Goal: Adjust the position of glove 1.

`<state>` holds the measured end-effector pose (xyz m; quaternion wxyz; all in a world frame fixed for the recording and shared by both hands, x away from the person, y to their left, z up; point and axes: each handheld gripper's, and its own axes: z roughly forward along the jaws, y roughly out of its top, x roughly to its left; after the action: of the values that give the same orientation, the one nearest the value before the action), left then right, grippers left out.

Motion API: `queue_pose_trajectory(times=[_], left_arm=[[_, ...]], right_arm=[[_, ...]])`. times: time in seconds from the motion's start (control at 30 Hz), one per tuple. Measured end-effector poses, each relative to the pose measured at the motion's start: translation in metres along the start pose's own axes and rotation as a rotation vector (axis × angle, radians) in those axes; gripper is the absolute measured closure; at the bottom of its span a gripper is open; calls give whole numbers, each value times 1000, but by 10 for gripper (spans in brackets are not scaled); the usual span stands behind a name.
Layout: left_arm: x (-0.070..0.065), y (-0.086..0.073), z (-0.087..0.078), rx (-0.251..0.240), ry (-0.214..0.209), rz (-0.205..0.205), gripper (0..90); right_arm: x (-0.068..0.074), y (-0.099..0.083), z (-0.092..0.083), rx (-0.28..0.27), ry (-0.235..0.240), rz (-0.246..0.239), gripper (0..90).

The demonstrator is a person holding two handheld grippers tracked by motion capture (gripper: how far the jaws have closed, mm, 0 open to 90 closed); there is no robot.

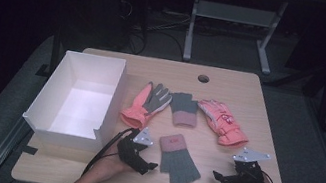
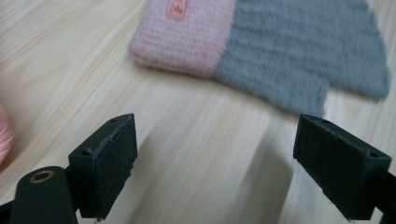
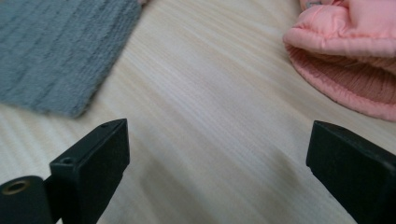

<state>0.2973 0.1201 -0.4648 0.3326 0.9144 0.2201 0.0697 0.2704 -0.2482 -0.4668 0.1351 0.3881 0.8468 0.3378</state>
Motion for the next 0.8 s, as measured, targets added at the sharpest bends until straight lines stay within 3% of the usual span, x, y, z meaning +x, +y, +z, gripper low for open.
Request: queue_pose_trajectory(times=[0.2,0.37,0.5,0.8], left_arm=[[4,-1,-7,-14,-2,-25,134],[4,0,-10,-27,-15,-36,134],[3,2,-12,-19,-33,-29,134],[5,3,-19,-31,-18,-41,140]], right_arm=[[-3,1,-3,2,19,30,63],[5,4,-8,-27,57,21,161],[13,8,-11,-48,73,4,318],[30,20,-12,-92,140,-27,745]])
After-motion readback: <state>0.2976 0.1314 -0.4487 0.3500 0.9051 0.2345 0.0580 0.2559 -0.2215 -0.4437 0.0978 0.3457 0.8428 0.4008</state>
